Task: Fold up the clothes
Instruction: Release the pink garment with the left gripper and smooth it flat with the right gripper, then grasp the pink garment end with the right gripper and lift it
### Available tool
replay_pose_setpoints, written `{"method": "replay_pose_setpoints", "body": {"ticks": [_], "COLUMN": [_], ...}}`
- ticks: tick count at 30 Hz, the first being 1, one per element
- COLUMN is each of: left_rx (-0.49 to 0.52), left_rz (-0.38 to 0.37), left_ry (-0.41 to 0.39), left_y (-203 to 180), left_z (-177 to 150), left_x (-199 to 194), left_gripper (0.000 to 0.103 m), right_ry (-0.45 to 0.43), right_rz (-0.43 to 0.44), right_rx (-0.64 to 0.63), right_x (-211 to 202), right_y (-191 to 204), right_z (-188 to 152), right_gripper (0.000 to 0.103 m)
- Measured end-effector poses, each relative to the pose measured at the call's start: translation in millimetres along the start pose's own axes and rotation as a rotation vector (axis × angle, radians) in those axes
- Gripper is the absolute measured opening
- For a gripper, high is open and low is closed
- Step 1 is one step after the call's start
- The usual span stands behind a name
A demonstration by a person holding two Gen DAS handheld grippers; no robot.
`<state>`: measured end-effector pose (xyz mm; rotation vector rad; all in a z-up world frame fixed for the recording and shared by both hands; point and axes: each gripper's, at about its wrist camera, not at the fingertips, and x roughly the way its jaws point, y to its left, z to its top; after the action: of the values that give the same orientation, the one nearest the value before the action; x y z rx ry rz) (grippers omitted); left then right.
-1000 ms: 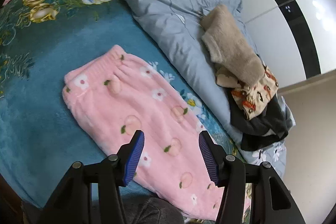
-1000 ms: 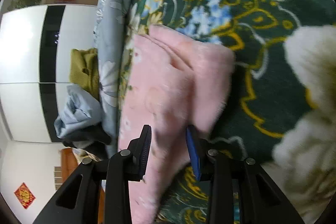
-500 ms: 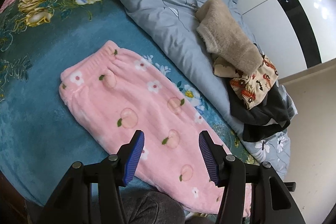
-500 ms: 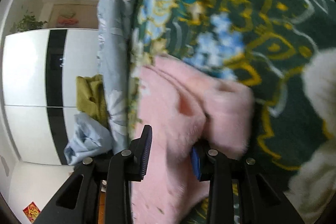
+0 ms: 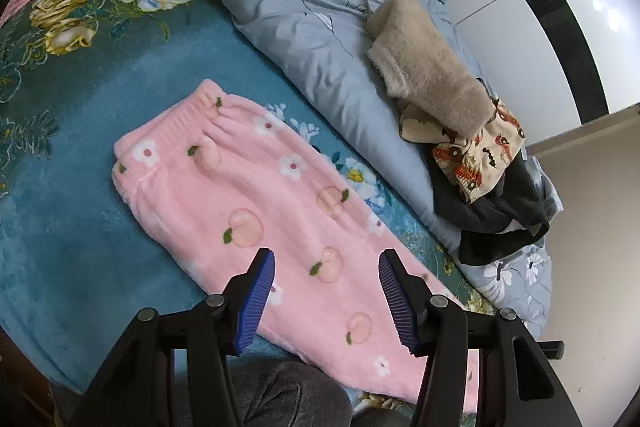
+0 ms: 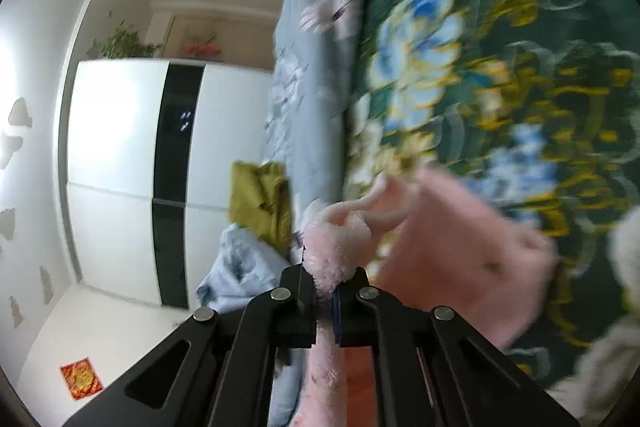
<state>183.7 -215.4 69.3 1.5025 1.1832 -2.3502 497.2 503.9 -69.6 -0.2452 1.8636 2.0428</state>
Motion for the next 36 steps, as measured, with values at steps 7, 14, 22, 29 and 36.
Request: {"method": "replay_pose_setpoints", "body": {"ticks": [7,14,22,29,36], "left_rx": [0.002,0.004,-0.001,0.003,0.049], "left_rz": [0.012,0.011,0.024,0.034,0.034], "left_ry": [0.024,0.029,0.039,0.069,0.073], "left_y": [3.5,2.9,7.0,4.3,-8.7], "left_z": [-0.4,-0.3,-1.0,-7.1,-10.6], "left_x": [5.2,5.9,10.1,22.0,22.6], "left_gripper": [0.058,0.058,0.058,0.058,0.059], "right_ry": [0.053,0.076,0.029,0.093,0.103], "right_rz": [-0.217,-0.271,-0.357,-0.240,-0.278], "right_rx": [0.113,0.038,-0.061,-0.023,-0.023], "right_x": [-3.4,-4.7,-29.3,-44.6,-18.2], "right_y": [-70.0,-61.4,-54.9,-68.4,-71.5], "right_z": [-15.7,-6.2,6.0,-4.7,-11.3], "right_gripper": [0.005,0.009,0.026,0.061,0.062]}}
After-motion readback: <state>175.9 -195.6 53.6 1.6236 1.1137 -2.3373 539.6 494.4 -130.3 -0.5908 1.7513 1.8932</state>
